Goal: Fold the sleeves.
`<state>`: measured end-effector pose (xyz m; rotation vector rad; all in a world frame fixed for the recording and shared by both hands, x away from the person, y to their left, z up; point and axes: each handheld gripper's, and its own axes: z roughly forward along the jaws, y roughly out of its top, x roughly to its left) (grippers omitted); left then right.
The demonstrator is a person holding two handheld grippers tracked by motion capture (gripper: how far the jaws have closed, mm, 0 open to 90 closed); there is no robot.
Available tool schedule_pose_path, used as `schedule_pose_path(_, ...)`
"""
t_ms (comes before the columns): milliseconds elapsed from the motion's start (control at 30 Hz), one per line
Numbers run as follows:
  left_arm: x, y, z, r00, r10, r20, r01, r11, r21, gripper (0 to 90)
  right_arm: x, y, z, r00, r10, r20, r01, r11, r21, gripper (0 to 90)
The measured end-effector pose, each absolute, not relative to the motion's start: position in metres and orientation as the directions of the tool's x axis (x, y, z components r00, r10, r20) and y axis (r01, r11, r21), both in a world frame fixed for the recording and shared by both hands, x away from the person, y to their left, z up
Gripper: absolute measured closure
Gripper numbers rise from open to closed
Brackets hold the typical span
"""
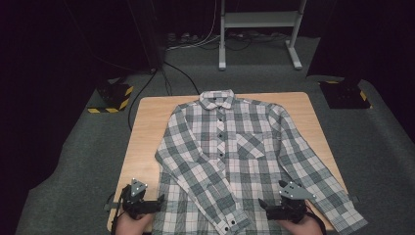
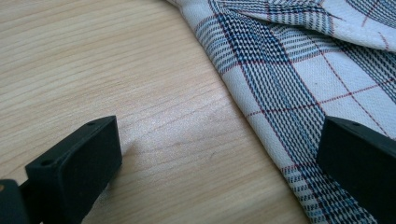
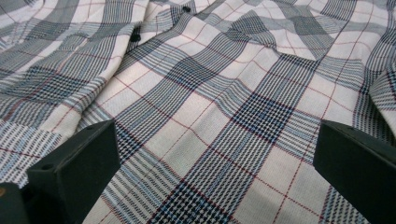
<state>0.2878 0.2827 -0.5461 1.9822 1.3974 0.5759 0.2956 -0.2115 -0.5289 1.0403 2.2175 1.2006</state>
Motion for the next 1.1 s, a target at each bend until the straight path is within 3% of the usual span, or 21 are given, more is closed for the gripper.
schedule_pose_path(1100, 0.288, 0.282, -0.546, 0.339, 0.941, -0.010, 0.662, -0.231, 0.713, 0.2, 0.283, -0.257, -0.494, -0.565, 0.823, -0.057, 0.362, 0.310, 0.879, 0.1)
